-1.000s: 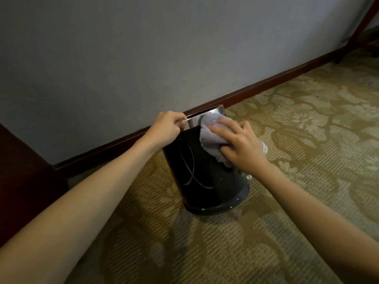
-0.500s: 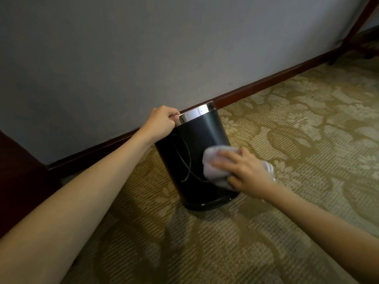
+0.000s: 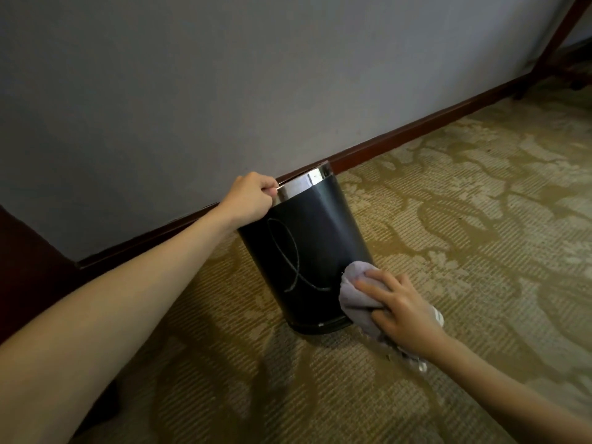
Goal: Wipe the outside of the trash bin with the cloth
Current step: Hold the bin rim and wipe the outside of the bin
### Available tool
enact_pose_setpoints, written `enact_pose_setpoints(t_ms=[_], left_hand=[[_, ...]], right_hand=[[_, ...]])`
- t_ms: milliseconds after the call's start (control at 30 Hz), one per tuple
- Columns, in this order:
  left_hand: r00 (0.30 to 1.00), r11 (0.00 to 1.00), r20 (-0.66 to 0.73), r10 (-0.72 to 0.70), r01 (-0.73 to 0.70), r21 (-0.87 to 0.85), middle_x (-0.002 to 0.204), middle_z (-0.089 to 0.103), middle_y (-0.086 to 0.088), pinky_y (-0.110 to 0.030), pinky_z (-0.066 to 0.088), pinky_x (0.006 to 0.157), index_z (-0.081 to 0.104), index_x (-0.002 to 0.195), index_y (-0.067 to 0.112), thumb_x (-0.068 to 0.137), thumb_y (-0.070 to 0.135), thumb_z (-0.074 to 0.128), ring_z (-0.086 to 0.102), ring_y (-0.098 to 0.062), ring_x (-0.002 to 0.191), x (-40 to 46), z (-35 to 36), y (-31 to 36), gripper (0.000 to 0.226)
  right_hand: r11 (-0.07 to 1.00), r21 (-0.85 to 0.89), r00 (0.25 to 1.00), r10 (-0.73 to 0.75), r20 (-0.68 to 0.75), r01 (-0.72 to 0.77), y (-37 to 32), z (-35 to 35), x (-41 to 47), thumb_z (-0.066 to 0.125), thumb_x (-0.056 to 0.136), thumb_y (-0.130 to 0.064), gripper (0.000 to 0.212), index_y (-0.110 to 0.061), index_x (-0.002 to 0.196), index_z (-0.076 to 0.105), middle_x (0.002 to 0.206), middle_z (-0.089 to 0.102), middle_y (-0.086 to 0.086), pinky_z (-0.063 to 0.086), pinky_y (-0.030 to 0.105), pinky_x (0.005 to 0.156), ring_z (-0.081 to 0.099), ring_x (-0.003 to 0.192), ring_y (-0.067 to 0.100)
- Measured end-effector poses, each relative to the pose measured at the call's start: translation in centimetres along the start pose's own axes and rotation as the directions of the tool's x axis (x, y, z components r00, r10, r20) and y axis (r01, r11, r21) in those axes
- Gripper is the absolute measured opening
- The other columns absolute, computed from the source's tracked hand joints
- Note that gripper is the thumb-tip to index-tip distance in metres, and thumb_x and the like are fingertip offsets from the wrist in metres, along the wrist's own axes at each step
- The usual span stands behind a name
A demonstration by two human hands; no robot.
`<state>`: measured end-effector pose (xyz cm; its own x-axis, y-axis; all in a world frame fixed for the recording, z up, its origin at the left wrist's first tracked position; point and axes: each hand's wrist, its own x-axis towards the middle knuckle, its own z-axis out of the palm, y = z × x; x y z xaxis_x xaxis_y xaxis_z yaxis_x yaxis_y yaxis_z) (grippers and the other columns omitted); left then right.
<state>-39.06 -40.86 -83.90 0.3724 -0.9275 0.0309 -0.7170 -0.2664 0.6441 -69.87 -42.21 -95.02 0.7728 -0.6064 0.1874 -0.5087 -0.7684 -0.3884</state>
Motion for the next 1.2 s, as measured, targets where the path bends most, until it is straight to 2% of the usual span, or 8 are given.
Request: enact_pose_setpoints(t_ms=[133, 333, 733, 1000, 1100, 1133, 1167, 1200], left_hand=[[0.998, 0.999, -0.062, -0.012, 0.014, 0.034, 0.067, 0.054, -0.005, -0.026, 0.036, 0.055, 0.06, 0.067, 0.003, 0.085, 0.001, 0.045, 0.047, -0.018, 0.065, -0.1, 0.0, 1.1, 0.023], [0.997, 0.989, -0.013, -0.072, 0.073, 0.131, 0.054, 0.047, -0.003, -0.028, 0.032, 0.048, 0.051, 0.056, 0.014, 0.085, 0.008, 0.048, 0.042, -0.023, 0.058, 0.8, -0.6, 2.4, 0.03], [0.986, 0.985, 0.009, -0.165, 0.164, 0.046, 0.061, 0.049, -0.011, -0.017, 0.029, 0.035, 0.044, 0.056, 0.015, 0.076, 0.004, 0.041, 0.038, -0.02, 0.053, 0.6, -2.3, 0.9, 0.023], [0.99, 0.988, 0.089, -0.11, 0.099, 0.121, 0.057, 0.03, -0.004, -0.025, 0.022, 0.039, 0.038, 0.057, 0.016, 0.076, 0.002, 0.041, 0.024, -0.018, 0.058, -0.4, -1.5, 3.9, 0.024], [0.982, 0.988, 0.114, -0.15, 0.146, 0.046, 0.062, 0.026, 0.003, -0.028, 0.03, 0.047, 0.036, 0.059, 0.013, 0.08, 0.005, 0.046, 0.022, -0.011, 0.067, -0.6, -1.9, 3.9, 0.025], [0.979, 0.986, 0.123, -0.165, 0.165, 0.015, 0.055, 0.047, -0.011, -0.032, 0.042, 0.055, 0.057, 0.061, 0.013, 0.082, 0.007, 0.049, 0.024, -0.011, 0.067, -0.5, -2.0, 3.8, 0.023], [0.975, 0.983, 0.131, -0.18, 0.182, -0.005, 0.096, 0.06, -0.013, -0.039, 0.05, 0.069, 0.063, 0.078, -0.006, 0.083, 0.01, 0.052, 0.032, -0.01, 0.096, -0.3, -2.2, 3.6, 0.02], [0.971, 0.98, 0.139, -0.196, 0.2, -0.014, 0.086, 0.063, -0.021, -0.044, 0.051, 0.078, 0.065, 0.083, -0.005, 0.084, 0.011, 0.053, 0.06, -0.034, 0.091, -0.3, -2.3, 3.5, 0.021]], right_hand=[[0.999, -0.003, 0.996, -0.034, -0.083, 0.034, -1.3, -1.5, 3.8, 0.042, 0.077, -0.025, 0.054, -0.027, 0.129, 0.056, 0.13, 0.053, 0.011, 0.046, 0.053, 0.08, 0.05, 0.092, 0.034], [0.998, 0.022, 0.972, -0.049, -0.231, 0.055, -4.3, -3.8, 13.3, 0.05, 0.081, -0.019, 0.056, -0.035, 0.134, 0.048, 0.136, 0.046, -0.002, 0.043, 0.042, 0.085, 0.045, 0.1, 0.03], [0.991, 0.017, 0.992, -0.129, -0.014, 0.129, -1.4, 0.4, 1.3, 0.047, 0.072, -0.022, 0.049, -0.03, 0.119, 0.06, 0.125, 0.053, 0.001, 0.047, 0.04, 0.076, 0.029, 0.095, 0.004], [0.985, 0.173, 0.971, 0.022, -0.238, 0.02, -4.0, -1.6, 8.6, 0.06, 0.076, -0.008, 0.056, -0.03, 0.128, 0.056, 0.127, 0.051, -0.001, 0.044, 0.041, 0.081, 0.046, 0.096, 0.028], [0.979, 0.202, 0.966, 0.054, -0.252, -0.002, -4.0, -1.1, 8.6, 0.062, 0.077, -0.005, 0.059, -0.032, 0.129, 0.054, 0.128, 0.05, -0.003, 0.042, 0.037, 0.082, 0.045, 0.097, 0.026], [0.98, 0.2, 0.97, 0.048, -0.238, 0.0, -3.8, -0.8, 7.8, 0.063, 0.077, -0.005, 0.059, -0.032, 0.129, 0.054, 0.128, 0.05, -0.003, 0.042, 0.038, 0.082, 0.045, 0.097, 0.027], [0.981, 0.195, 0.976, 0.035, -0.217, 0.009, -3.3, -0.4, 6.8, 0.063, 0.077, -0.004, 0.06, -0.032, 0.129, 0.054, 0.127, 0.05, -0.002, 0.043, 0.04, 0.082, 0.046, 0.096, 0.027], [0.982, 0.187, 0.982, 0.021, -0.187, 0.014, -2.7, 0.0, 5.6, 0.063, 0.076, -0.005, 0.06, -0.033, 0.128, 0.055, 0.127, 0.05, -0.002, 0.044, 0.041, 0.083, 0.046, 0.097, 0.026]])
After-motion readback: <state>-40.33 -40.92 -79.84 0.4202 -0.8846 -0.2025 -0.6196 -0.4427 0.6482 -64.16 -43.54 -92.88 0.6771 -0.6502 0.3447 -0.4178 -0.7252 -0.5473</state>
